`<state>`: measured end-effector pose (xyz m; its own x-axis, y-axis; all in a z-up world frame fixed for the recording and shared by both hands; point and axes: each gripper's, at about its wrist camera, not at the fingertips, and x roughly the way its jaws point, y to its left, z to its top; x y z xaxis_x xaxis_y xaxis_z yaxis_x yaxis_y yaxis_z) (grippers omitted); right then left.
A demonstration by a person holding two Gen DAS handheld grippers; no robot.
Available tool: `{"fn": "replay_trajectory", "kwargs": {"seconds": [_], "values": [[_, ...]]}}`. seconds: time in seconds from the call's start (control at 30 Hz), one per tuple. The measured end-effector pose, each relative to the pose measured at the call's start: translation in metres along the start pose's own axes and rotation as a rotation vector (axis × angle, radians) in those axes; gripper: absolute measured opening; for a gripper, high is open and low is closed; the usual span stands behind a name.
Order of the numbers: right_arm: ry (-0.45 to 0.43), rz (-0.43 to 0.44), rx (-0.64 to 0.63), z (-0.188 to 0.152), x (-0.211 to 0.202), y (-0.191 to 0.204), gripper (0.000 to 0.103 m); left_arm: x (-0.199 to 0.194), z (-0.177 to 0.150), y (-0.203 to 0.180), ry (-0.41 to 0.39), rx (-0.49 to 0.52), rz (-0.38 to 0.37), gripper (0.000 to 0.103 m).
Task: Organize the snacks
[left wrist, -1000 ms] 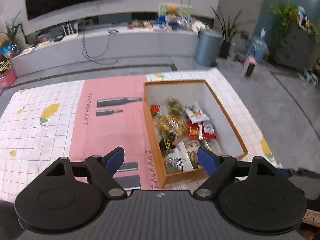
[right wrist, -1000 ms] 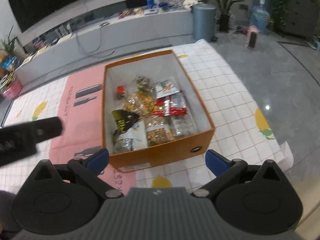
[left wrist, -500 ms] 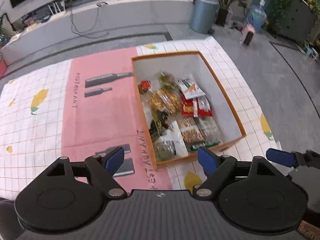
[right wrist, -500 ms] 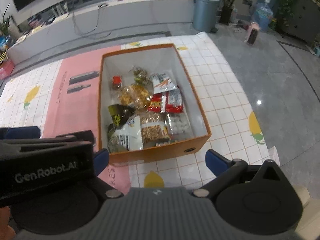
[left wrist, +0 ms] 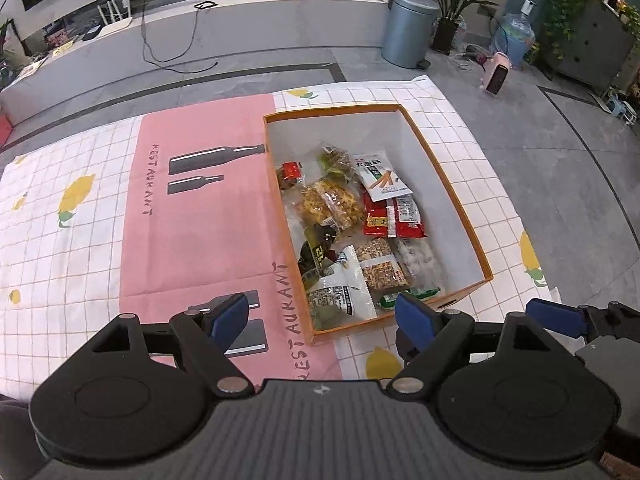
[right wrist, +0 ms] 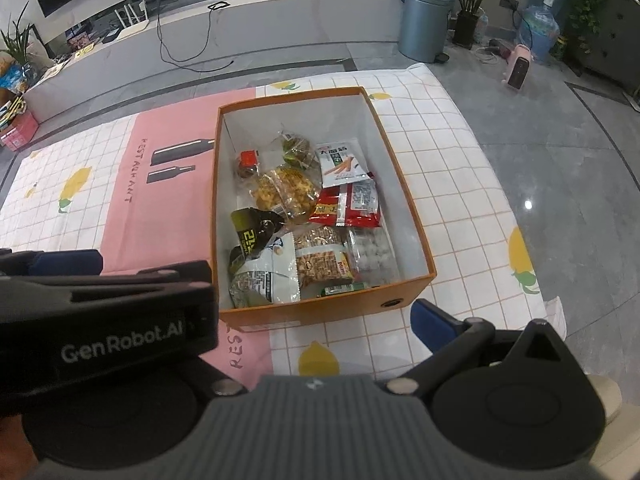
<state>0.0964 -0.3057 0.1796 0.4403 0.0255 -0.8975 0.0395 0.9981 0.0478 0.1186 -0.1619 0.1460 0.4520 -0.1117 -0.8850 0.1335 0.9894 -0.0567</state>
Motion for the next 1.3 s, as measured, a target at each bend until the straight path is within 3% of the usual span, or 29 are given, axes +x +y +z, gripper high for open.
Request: {"fn": "replay_trajectory", "kwargs": {"seconds": [1.3], "values": [[-0.025, -0.027, -0.007, -0.011, -0.011, 0.001, 0.100, -0.014, -0.008, -0.005, -0.020, 0.006, 0.002, 0.097]]}}
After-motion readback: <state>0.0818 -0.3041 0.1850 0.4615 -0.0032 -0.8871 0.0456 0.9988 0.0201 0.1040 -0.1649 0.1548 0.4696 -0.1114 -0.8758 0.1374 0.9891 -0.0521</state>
